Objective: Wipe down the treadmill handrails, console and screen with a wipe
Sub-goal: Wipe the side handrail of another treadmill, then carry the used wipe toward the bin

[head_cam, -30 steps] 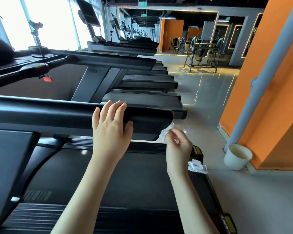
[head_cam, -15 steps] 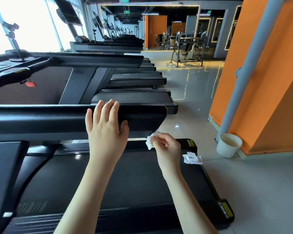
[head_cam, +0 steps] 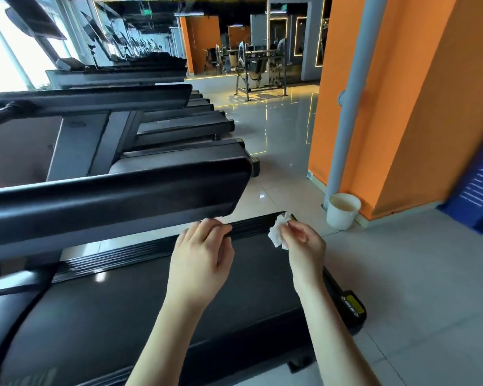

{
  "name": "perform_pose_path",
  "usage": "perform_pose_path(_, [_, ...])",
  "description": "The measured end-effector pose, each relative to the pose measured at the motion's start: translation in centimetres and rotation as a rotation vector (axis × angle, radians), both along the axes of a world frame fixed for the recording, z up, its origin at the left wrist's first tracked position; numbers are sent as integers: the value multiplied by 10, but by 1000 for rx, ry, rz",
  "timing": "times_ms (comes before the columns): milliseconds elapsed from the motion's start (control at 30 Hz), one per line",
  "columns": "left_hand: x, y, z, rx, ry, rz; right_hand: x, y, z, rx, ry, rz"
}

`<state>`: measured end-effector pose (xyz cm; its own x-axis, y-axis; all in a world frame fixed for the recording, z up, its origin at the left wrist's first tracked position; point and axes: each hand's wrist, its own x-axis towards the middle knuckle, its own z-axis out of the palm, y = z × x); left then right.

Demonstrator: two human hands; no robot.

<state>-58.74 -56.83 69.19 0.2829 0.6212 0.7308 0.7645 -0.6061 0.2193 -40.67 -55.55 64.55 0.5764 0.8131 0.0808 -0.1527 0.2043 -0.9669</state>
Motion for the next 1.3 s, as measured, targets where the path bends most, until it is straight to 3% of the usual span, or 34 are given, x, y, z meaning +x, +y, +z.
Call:
perform_pose_path(200, [43,3,-45,-522,106,-88,38,-27,-12,-36,108,-193])
perform_pose_path(333, [84,1,-61,-684,36,-149,74,-36,-18,-83,118,-232])
perform_pose_path(667, [245,8,-67,-875,-222,-262,223,-59,-6,-101,26,-316])
perform_pose_path(900, [355,22,-78,-1015,-296,-370,323,-69,0,-124,25,-374])
perform_pose_path(1300, [540,160,-131,-1225,-517,-310,491,25,-23,-220,0,-366])
